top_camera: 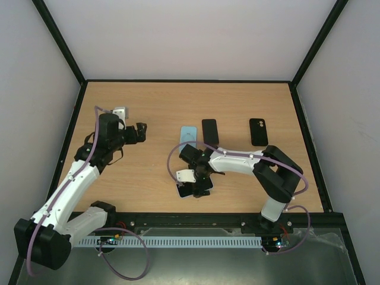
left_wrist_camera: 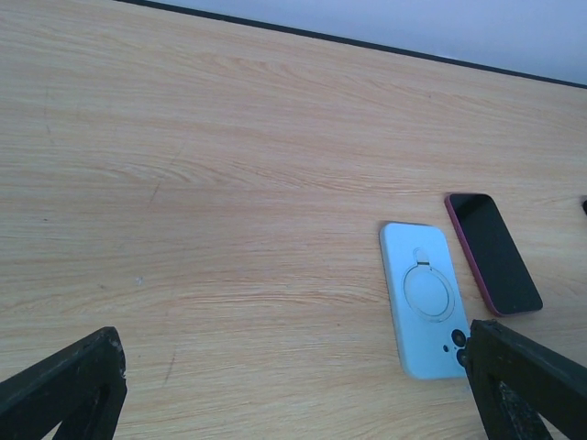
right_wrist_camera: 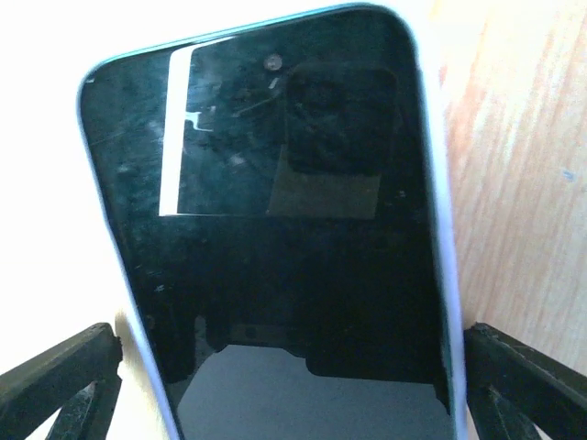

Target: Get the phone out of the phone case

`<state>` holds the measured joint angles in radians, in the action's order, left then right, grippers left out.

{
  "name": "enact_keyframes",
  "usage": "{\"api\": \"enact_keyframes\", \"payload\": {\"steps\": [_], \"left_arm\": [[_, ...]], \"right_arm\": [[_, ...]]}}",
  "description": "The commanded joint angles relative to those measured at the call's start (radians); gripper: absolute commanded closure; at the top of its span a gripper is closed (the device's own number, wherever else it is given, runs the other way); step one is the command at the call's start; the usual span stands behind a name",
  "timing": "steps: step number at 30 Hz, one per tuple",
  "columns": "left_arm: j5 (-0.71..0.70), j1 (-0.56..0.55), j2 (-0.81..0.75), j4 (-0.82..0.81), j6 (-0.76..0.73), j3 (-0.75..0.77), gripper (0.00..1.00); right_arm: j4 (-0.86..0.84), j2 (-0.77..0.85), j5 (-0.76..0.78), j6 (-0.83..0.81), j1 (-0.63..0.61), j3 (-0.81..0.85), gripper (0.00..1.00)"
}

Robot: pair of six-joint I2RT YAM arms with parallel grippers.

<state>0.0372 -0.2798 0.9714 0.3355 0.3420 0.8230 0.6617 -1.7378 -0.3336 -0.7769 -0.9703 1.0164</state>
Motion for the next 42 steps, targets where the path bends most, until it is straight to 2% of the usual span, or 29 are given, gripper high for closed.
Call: {"api": "enact_keyframes", "payload": {"steps": [1,4,8,11,14,19,21,25,31,33,35,39,42], "left_arm": [[0.023,0.009,0.012,-0.002,0.012,-0.014,0.00],[0.021,0.011,0.013,-0.003,0.012,-0.018,0.00],[0.015,0.013,0.013,-0.003,0.012,-0.020,0.00],[0.014,0.016,0.015,-0.005,0.013,-0.020,0.00],[-0.007,0.016,0.014,-0.009,0.036,-0.022,0.00],[-0.029,0.017,0.003,-0.030,0.076,-0.029,0.00],[-0.037,0.018,-0.007,-0.032,0.123,-0.038,0.00],[0.089,0.016,-0.043,-0.118,0.214,-0.097,0.01],[0.260,0.002,-0.051,-0.242,0.267,-0.178,0.16],[0.306,-0.041,-0.067,-0.316,0.302,-0.196,0.20],[0.282,-0.117,-0.089,-0.385,0.334,-0.204,0.21],[0.087,-0.324,-0.082,-0.484,0.361,-0.196,0.23],[0.047,-0.435,-0.009,-0.575,0.389,-0.171,0.29]], "right_arm": [[-0.037,-0.025,0.082,0.096,-0.017,-0.061,0.03],[-0.088,-0.004,0.113,0.125,-0.021,-0.101,0.03],[-0.069,0.025,0.102,0.110,-0.021,-0.109,0.00],[-0.032,0.008,0.118,0.119,-0.022,-0.087,0.18],[-0.016,0.019,0.148,0.133,-0.021,-0.084,0.30],[0.035,0.093,0.124,0.129,-0.016,-0.086,0.45],[0.042,0.136,0.072,0.163,0.002,-0.082,0.46],[0.003,0.284,-0.040,0.248,0.066,-0.095,0.50],[-0.217,0.522,-0.100,0.433,0.212,-0.175,0.54],[-0.287,0.582,-0.097,0.480,0.255,-0.204,0.53],[-0.334,0.632,-0.066,0.528,0.295,-0.229,0.53],[-0.413,0.714,-0.036,0.629,0.354,-0.274,0.48],[-0.428,0.749,-0.043,0.647,0.355,-0.292,0.48]]}}
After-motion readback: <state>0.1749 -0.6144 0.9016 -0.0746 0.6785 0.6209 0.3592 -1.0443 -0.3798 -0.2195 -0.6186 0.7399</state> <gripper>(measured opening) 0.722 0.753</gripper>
